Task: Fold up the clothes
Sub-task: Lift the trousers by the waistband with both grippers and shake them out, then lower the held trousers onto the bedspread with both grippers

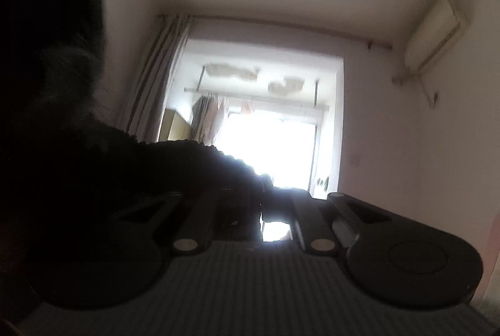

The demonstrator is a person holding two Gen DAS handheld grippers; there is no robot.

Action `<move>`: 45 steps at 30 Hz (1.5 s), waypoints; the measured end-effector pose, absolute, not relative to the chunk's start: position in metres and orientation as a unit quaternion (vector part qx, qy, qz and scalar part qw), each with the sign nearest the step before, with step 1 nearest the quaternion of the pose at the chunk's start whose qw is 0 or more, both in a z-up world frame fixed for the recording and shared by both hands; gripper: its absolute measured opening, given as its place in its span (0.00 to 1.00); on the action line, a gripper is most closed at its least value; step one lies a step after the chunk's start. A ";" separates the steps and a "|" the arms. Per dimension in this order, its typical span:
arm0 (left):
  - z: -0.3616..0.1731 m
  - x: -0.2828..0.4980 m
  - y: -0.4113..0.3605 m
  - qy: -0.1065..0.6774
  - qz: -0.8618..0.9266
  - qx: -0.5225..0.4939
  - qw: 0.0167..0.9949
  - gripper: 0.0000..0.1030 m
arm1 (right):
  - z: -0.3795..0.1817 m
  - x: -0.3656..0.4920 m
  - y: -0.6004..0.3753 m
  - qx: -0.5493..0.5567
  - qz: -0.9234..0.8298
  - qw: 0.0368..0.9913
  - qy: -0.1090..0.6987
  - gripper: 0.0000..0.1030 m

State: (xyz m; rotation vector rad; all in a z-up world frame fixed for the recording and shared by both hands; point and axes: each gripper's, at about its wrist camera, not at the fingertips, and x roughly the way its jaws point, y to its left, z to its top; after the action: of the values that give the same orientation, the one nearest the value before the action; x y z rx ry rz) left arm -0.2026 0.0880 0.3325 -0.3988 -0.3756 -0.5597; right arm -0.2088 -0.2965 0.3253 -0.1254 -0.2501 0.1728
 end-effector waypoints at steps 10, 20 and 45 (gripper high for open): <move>0.220 -0.093 0.068 0.036 -0.186 -0.196 0.962 0.08 | 0.245 -0.113 -0.291 -0.047 0.071 0.996 0.037 0.04; 0.070 0.054 0.061 0.228 -0.081 -0.147 0.959 0.08 | 0.139 0.064 -0.270 -0.078 0.073 0.970 0.220 0.04; -0.024 0.233 0.052 0.303 -0.014 -0.103 0.947 0.08 | -0.003 0.208 -0.263 -0.026 0.037 0.946 0.322 0.04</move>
State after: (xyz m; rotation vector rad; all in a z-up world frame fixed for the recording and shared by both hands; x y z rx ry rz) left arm 0.2334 0.0521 -0.0241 -0.2099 0.6168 -0.0293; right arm 0.2076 -0.2627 -0.0028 -0.0536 0.6560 0.0762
